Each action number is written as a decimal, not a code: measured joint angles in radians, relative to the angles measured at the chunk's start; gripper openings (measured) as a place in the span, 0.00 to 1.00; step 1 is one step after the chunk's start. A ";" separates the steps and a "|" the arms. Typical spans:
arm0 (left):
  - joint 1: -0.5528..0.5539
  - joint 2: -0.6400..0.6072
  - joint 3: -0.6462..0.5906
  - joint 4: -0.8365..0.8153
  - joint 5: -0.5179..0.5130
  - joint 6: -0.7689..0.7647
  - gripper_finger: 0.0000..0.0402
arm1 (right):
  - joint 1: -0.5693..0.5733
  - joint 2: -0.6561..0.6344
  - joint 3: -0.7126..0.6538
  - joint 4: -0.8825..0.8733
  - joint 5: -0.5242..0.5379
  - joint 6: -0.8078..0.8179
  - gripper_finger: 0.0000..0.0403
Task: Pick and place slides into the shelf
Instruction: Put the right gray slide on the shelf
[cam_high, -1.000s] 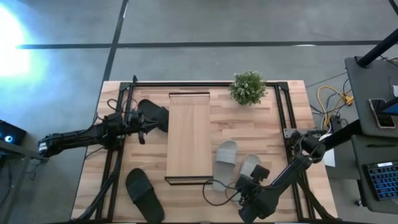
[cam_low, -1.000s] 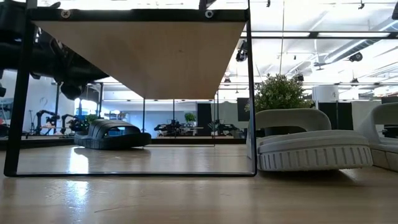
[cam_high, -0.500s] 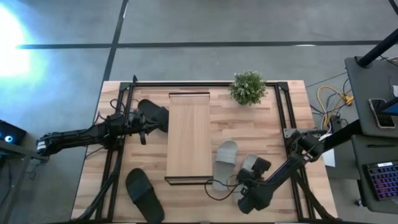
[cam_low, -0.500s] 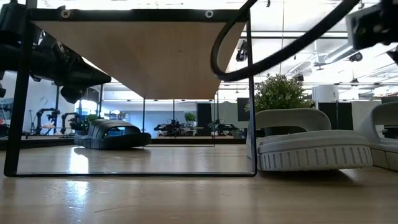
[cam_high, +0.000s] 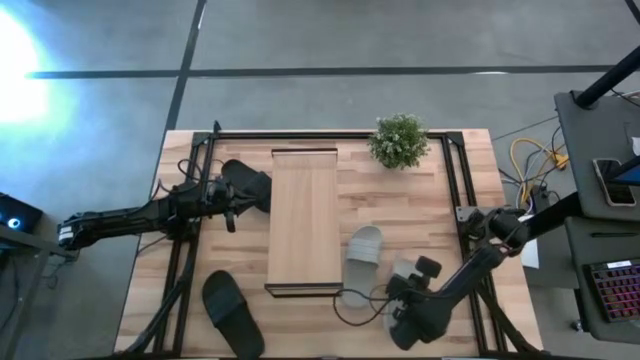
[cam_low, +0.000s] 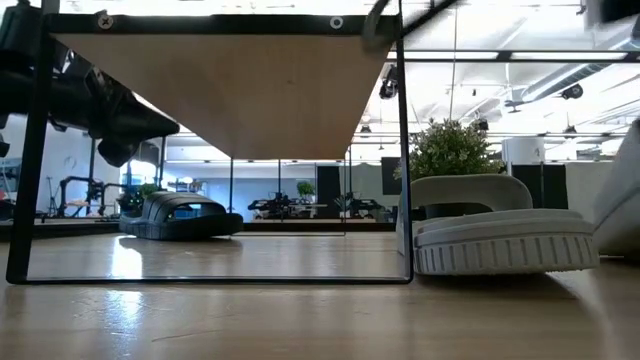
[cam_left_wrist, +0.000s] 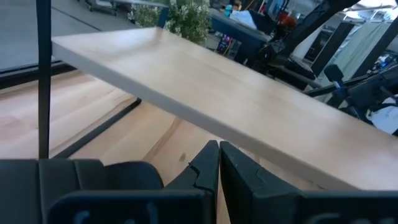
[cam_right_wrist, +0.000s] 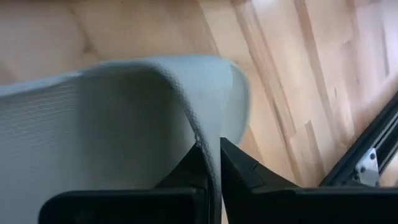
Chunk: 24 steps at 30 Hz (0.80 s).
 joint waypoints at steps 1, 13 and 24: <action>0.000 0.002 0.000 0.012 0.000 0.000 0.00 | 0.011 -0.012 0.011 -0.018 -0.003 0.011 0.03; 0.000 0.014 0.000 0.060 -0.035 0.000 0.00 | 0.102 -0.172 0.154 -0.137 0.166 -0.239 0.03; 0.000 0.028 0.000 0.064 -0.035 -0.001 0.00 | -0.103 -0.273 0.274 -0.141 0.711 -0.634 0.03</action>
